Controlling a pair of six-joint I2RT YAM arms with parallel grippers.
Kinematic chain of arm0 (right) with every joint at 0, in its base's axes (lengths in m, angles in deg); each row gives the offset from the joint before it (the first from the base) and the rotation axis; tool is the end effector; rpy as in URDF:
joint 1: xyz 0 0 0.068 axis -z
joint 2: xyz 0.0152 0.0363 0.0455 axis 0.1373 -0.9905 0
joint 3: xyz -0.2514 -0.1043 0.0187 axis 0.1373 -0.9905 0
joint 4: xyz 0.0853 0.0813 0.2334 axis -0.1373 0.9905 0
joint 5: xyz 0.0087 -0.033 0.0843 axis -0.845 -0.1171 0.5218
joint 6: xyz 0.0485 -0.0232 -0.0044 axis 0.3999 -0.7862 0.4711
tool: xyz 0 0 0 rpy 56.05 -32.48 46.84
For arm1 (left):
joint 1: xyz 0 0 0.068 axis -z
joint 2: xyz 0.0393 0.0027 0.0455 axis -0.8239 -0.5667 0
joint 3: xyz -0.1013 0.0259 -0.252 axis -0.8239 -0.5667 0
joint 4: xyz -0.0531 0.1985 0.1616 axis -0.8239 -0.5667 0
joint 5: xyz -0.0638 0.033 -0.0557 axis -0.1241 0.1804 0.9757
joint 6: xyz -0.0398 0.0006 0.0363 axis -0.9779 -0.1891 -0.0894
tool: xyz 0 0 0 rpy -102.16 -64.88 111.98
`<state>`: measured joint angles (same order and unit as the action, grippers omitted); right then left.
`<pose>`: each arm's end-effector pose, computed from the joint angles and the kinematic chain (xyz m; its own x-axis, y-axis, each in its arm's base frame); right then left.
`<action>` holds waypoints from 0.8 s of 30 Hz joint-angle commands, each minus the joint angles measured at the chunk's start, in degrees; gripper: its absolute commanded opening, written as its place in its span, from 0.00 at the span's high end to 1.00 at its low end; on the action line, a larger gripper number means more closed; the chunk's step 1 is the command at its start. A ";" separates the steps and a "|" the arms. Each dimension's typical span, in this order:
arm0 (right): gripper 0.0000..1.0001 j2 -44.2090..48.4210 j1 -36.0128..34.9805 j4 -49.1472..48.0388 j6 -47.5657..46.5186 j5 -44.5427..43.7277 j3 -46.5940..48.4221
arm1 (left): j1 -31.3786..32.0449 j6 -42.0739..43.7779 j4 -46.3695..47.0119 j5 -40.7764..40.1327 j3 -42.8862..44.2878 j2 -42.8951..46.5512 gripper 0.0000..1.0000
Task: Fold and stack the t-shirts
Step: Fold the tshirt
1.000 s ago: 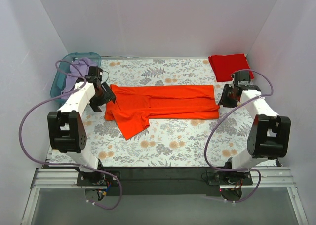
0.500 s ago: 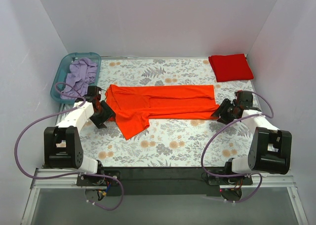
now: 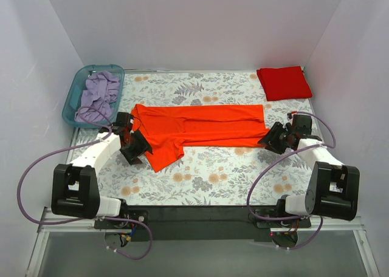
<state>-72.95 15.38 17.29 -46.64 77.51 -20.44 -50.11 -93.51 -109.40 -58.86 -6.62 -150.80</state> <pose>0.2533 -0.0204 0.1768 -0.7408 0.5266 -0.4170 0.2708 0.8022 0.5320 0.2351 -0.0264 0.1919 -0.2831 -0.9564 0.0712 -0.9237 0.2520 -0.2885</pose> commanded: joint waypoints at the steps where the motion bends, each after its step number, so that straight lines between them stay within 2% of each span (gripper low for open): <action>1: 0.47 2.65 0.25 1.35 -3.05 1.11 -0.05 | 5.34 -1.97 -2.21 -0.28 -1.76 1.16 0.44; 5: 0.47 4.59 0.25 3.63 -4.90 0.41 0.21 | 10.88 -3.99 -3.62 -3.18 -2.38 -0.77 0.46; 6: 0.47 5.20 0.25 3.99 -5.51 0.23 0.30 | 11.59 -4.43 -3.71 -3.88 -2.64 -1.21 0.51; 13: 0.47 6.09 0.16 4.96 -6.66 0.67 -0.05 | 16.95 -6.28 -3.54 -6.26 -2.73 -5.52 0.60; 24: 0.47 5.91 0.25 5.13 -8.33 0.58 -0.67 | 17.84 -7.95 -2.22 -10.04 -2.29 -7.37 0.63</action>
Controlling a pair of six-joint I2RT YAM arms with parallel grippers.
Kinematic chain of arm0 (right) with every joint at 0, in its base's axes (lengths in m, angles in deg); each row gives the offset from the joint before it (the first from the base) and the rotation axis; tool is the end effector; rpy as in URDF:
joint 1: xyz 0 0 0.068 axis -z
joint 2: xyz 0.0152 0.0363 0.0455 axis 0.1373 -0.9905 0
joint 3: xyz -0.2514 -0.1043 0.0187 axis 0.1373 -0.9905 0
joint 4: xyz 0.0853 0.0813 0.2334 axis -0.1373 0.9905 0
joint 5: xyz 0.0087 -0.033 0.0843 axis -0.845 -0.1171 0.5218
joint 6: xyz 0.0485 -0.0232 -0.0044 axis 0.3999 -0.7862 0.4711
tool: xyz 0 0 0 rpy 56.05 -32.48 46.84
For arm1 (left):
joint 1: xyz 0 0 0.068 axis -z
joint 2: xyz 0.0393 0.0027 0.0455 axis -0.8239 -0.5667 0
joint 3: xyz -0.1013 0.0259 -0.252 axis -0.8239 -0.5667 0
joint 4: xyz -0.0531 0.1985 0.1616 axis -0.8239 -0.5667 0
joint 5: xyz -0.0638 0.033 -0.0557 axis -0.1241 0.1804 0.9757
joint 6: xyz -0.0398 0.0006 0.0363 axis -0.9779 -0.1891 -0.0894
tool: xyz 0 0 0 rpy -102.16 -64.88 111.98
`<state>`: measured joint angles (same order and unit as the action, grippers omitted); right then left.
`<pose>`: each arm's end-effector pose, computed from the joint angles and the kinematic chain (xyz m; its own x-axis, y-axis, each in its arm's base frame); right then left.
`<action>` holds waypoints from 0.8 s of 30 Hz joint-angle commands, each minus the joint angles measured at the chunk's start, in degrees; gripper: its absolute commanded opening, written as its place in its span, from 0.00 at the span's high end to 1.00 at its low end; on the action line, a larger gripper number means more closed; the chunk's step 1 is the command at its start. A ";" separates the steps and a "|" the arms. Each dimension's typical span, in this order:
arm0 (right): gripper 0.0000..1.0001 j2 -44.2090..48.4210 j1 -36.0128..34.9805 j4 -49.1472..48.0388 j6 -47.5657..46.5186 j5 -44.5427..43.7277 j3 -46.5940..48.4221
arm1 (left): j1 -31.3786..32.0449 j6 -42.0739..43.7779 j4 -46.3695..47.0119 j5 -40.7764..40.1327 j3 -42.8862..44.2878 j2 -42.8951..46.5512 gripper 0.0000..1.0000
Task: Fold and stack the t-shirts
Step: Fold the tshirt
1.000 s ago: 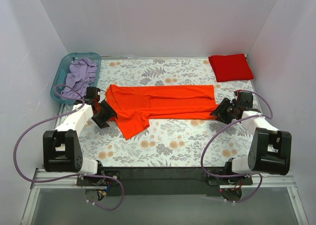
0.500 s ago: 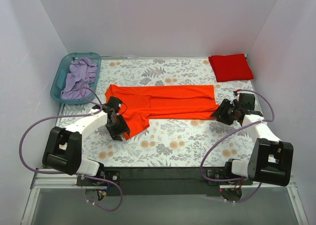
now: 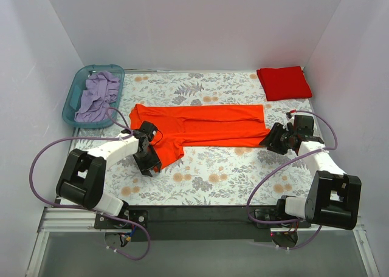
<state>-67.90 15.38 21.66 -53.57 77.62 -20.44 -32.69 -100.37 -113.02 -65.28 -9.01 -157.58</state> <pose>0.2407 -0.0187 0.1918 -0.7628 0.4251 -0.4874 0.1727 0.8602 0.4799 0.2104 -0.0888 0.1548 -0.4304 -0.9026 0.0084 -0.9015 0.4294 -0.0534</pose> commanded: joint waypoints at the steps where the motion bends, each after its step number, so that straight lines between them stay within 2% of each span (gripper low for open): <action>1: 0.47 0.77 0.25 0.67 -1.40 0.47 -0.67 | 0.42 -1.18 1.32 -3.70 0.09 -0.33 0.63; 8: 0.47 0.33 0.25 0.59 -1.66 0.65 -0.67 | 0.42 -2.23 0.98 -5.98 2.11 1.78 0.61; 18: 0.47 0.77 0.25 0.41 -1.93 0.39 -1.28 | 0.42 -0.83 0.88 -6.86 3.44 -1.38 0.62; 20: 0.47 0.77 0.25 0.41 -2.01 0.30 -1.28 | 0.42 -0.56 1.24 -6.25 3.08 -1.82 0.65; 22: 0.47 0.86 0.25 0.41 -2.01 0.39 -1.46 | 0.42 -0.47 1.32 -5.81 2.64 -2.26 0.73; 23: 0.47 0.69 0.16 0.41 -2.01 0.39 -1.46 | 0.50 -0.39 1.41 -5.20 2.47 -2.35 0.82; 24: 0.47 0.68 0.25 0.41 -2.01 0.47 -1.46 | 0.42 -0.39 1.50 -5.02 2.21 -2.26 0.87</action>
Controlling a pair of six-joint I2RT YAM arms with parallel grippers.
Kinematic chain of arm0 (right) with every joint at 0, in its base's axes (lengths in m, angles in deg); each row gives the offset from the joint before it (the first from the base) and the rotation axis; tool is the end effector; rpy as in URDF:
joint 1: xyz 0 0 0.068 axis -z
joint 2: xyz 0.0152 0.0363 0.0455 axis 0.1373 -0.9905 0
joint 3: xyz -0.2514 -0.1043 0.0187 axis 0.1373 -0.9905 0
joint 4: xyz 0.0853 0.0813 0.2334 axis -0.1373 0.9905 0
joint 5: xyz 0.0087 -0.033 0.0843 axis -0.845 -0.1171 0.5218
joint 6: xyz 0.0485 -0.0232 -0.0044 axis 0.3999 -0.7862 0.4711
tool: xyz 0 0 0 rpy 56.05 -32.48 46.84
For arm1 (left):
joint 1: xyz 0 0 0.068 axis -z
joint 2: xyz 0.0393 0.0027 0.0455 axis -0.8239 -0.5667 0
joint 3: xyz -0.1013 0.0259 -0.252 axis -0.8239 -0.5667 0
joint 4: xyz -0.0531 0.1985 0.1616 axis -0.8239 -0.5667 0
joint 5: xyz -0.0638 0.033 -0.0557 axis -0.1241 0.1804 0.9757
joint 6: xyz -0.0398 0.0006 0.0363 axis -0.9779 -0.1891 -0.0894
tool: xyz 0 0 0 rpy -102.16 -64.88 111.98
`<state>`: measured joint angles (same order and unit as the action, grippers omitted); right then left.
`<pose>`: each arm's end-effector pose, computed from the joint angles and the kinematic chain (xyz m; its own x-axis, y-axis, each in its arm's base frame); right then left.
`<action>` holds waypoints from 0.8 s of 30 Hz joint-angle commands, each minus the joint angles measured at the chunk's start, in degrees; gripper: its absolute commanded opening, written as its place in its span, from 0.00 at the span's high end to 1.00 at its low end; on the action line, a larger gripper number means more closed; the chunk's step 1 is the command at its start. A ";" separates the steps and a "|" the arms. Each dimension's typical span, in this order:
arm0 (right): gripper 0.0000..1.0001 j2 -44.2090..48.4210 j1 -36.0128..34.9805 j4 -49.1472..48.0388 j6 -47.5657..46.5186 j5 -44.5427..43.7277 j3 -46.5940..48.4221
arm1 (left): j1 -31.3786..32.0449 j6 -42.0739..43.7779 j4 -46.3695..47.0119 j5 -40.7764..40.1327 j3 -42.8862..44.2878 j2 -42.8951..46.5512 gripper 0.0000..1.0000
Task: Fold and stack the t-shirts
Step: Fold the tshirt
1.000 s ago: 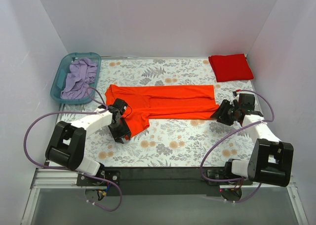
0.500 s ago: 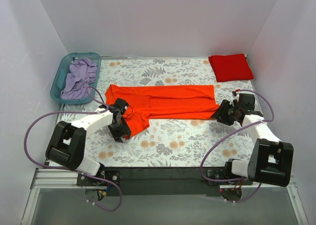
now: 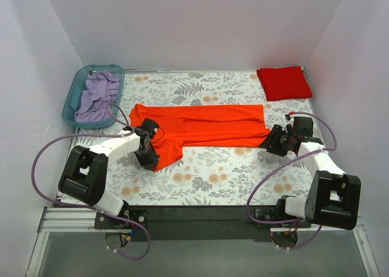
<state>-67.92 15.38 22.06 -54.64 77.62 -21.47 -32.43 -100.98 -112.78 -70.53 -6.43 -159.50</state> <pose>0.2371 -0.0182 0.1858 -0.7780 0.4105 -0.4755 0.1703 0.8664 0.4694 0.2222 -0.0914 0.1583 -0.4180 -0.9047 -0.0829 -0.9035 0.4235 -0.0657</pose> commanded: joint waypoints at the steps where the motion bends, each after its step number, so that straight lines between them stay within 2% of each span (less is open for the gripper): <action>1: 0.47 0.79 0.25 0.02 -0.94 0.47 -0.43 | 0.24 0.57 1.52 0.75 -0.46 -0.34 0.93; 2: 0.47 0.79 0.25 0.02 -0.94 0.39 -0.43 | 0.16 0.93 1.44 0.67 -0.29 -0.34 1.00; 6: 0.48 1.85 0.25 0.37 -1.47 -1.54 -0.34 | 0.15 2.77 -0.50 -1.26 3.74 -1.22 1.00; 13: 0.48 2.73 0.16 1.59 -2.00 -2.42 -0.17 | -1.16 8.75 -3.22 -7.94 19.64 -8.41 1.00; 20: 0.48 3.78 -0.54 2.56 -2.61 -2.69 -0.61 | -4.06 12.97 -2.52 -9.35 38.78 -18.17 1.00; 24: 0.48 3.78 -1.16 2.65 -2.88 -2.78 -0.61 | -4.94 14.38 -1.73 -9.61 45.83 -23.80 1.00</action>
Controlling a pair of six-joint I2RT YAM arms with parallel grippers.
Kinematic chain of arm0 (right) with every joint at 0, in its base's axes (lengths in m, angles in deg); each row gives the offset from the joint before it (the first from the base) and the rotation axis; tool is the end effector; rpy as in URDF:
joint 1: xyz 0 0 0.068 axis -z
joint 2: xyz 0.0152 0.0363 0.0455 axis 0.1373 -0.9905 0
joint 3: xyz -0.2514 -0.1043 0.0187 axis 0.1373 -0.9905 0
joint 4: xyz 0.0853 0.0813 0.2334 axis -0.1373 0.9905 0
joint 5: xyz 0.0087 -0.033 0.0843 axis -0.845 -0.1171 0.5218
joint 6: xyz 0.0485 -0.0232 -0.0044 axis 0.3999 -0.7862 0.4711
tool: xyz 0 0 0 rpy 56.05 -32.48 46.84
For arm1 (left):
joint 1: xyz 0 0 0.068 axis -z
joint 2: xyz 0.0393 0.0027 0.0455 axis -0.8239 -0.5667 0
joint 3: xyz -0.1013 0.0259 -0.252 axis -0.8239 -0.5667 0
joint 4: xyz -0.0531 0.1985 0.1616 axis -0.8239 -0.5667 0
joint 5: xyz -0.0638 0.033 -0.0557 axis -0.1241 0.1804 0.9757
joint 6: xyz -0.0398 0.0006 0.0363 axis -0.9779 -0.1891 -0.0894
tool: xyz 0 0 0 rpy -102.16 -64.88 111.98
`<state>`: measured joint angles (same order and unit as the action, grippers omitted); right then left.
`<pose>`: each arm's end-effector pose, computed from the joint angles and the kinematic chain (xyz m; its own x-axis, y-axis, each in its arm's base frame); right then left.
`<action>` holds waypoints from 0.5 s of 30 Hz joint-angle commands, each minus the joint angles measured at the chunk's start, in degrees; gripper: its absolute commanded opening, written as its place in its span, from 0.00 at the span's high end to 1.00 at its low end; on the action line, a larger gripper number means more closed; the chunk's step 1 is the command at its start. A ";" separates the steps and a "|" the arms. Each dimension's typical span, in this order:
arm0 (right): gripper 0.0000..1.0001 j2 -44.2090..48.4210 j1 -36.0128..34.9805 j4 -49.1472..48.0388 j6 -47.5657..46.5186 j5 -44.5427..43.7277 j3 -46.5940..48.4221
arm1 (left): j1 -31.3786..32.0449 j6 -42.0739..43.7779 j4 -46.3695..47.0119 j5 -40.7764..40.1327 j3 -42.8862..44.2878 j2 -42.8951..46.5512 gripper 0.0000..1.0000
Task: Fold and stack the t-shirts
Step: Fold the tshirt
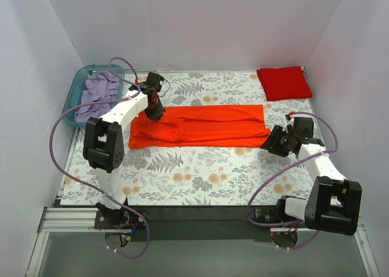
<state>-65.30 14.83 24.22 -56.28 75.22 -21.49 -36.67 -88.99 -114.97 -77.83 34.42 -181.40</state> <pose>0.2307 -0.0165 0.1927 -0.7748 0.3810 -0.5045 0.1604 0.8904 0.4261 0.3752 -0.1200 0.2318 -0.4540 -0.8480 -0.2734 -0.7992 0.5232 -0.2958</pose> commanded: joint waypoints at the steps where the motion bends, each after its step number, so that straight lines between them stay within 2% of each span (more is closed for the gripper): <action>1: 0.48 1.07 -0.79 0.49 -1.24 -0.37 -0.50 | -0.88 2.64 0.63 -2.40 6.22 -3.65 1.00; 7: 0.48 -0.24 -1.84 0.14 -1.68 -0.81 0.12 | -1.84 2.90 2.65 -1.79 13.43 -9.45 1.00; 15: 0.49 -1.48 -2.19 0.05 -1.76 -0.72 1.00 | -2.98 0.28 3.88 -2.40 15.03 -12.10 1.00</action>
<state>-66.83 13.00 24.24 -57.40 74.61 -21.49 -38.68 -87.21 -112.52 -78.60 47.69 -194.30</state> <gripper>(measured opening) 0.513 0.018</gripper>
